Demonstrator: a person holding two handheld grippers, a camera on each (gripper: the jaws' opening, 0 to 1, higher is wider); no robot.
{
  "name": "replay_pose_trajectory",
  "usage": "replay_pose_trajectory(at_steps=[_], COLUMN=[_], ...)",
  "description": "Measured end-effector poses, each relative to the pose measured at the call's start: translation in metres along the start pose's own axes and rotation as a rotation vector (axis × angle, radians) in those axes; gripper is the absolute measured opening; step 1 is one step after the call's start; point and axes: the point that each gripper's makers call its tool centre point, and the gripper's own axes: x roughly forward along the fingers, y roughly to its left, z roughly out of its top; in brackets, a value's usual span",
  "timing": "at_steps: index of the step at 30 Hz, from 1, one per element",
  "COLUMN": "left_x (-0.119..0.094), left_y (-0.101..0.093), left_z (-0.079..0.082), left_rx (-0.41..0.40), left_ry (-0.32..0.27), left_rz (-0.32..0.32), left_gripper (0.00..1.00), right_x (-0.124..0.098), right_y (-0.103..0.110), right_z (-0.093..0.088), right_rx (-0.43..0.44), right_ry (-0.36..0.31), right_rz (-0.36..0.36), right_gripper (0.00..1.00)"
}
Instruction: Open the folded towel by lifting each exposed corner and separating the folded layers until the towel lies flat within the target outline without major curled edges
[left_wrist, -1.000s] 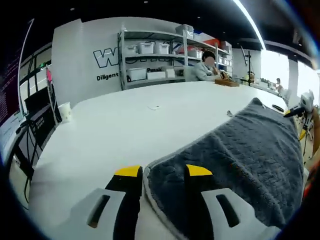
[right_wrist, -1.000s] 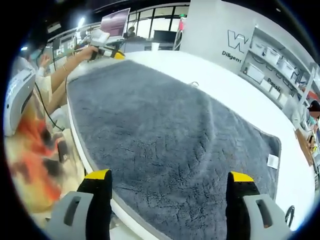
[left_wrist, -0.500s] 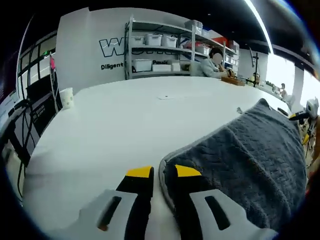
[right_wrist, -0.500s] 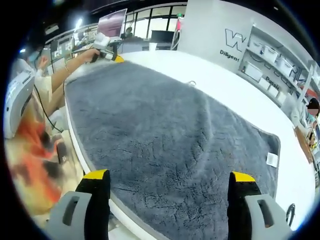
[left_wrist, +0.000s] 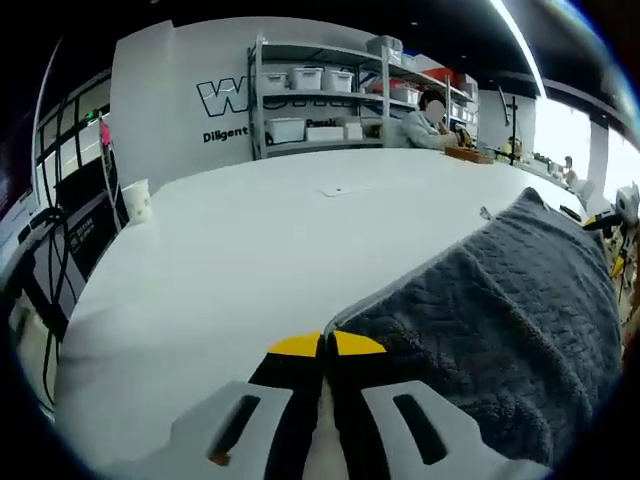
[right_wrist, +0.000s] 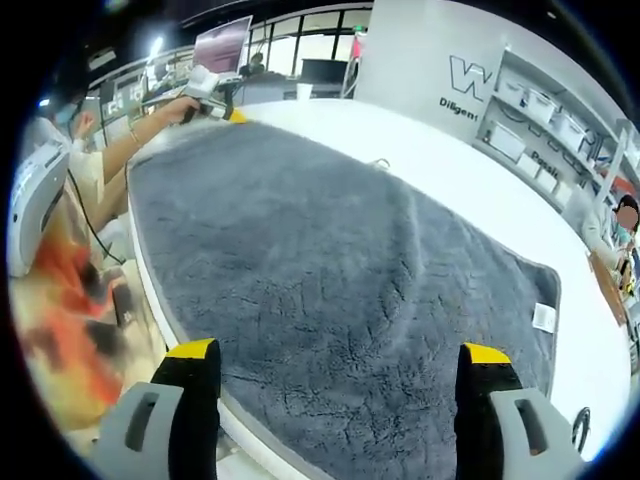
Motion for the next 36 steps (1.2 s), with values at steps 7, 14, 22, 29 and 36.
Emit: replay_pose_trajectory(at_steps=[7,14,22,29,36], left_x=[0.006,0.009,0.012,0.014,0.014], left_y=[0.009,0.020,0.041,0.059,0.081], left_z=[-0.003,-0.003,-0.003,-0.003,-0.004], left_rx=[0.046,0.090,0.132,0.149,0.166], left_ry=[0.038,0.061,0.090,0.106,0.120], left_rz=[0.026,0.063,0.111,0.141,0.189], left_gripper=[0.01,0.01,0.01,0.01,0.02], right_x=[0.001,0.001,0.002,0.001,0.001], right_y=[-0.001,-0.001,-0.003,-0.005,-0.005], right_z=[0.001,0.000,0.000,-0.001,-0.003], right_rx=[0.000,0.002,0.006,0.015,0.022], right_ry=[0.003,0.006,0.005,0.005,0.007], right_rz=[0.001,0.001,-0.001,-0.007,-0.009], right_gripper=[0.99,0.99,0.99,0.99,0.99])
